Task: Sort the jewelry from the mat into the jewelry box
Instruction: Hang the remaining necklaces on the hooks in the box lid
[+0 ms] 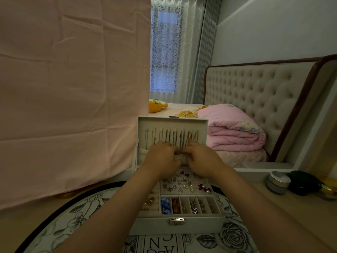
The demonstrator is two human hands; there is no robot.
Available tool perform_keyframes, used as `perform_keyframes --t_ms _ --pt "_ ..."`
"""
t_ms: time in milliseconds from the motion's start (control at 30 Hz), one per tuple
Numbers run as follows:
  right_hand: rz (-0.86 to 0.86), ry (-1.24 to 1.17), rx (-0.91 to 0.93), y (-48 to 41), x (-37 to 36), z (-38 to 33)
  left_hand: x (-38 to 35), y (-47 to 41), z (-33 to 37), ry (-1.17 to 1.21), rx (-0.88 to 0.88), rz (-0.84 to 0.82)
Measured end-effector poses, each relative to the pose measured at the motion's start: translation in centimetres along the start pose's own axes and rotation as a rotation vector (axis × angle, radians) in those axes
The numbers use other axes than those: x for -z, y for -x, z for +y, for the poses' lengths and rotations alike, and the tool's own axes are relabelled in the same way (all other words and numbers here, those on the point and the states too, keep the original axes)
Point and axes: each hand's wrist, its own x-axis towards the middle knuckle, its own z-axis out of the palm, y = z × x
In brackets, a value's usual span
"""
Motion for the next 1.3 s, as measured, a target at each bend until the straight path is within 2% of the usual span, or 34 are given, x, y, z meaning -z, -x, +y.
perform_keyframes --t_ms 100,200,267,367,433,467,533,633,700,867,1000,1167,1300 --pt "-0.078 0.009 -0.025 0.3 -0.4 0.4 -0.1 0.2 -0.3 -0.015 0.001 -0.019" --pt "-0.019 -0.131 -0.05 0.6 0.4 0.2 0.5 0.5 -0.3 0.026 -0.003 0.013" --pt "0.14 -0.218 -0.035 0.7 1.8 0.2 1.7 0.7 -0.4 0.102 -0.028 0.148" --pt "0.39 -0.183 0.005 0.4 4.7 0.0 4.4 0.4 -0.7 0.158 -0.04 0.438" --pt "0.473 -0.084 0.023 0.0 6.2 -0.2 5.9 0.0 -1.1 0.116 -0.001 0.59" --pt "0.467 -0.02 0.017 -0.2 6.7 -0.2 6.4 -0.2 -1.5 0.098 0.023 0.609" --pt "0.312 0.072 -0.014 -0.9 7.1 -0.3 7.0 -0.7 -2.3 0.063 0.071 0.496" --pt "0.009 0.077 -0.075 -1.3 7.1 -0.7 7.3 -1.0 -3.4 0.003 0.134 0.183" --pt "0.039 0.092 -0.066 -0.7 6.9 -0.9 7.6 -0.5 -3.6 0.01 0.118 0.112" --pt "0.28 0.229 -0.019 1.6 7.1 -1.9 9.5 1.5 -3.3 0.013 0.061 0.265" --pt "0.398 0.264 -0.003 3.6 7.3 -3.3 10.8 3.7 -2.5 0.021 0.008 0.226" --pt "0.296 0.112 -0.042 6.5 7.3 -4.7 10.3 8.6 -2.3 0.273 0.078 0.252" --pt "0.23 0.03 -0.059 10.5 6.6 -6.5 9.4 12.6 -1.7 0.303 0.032 0.19"
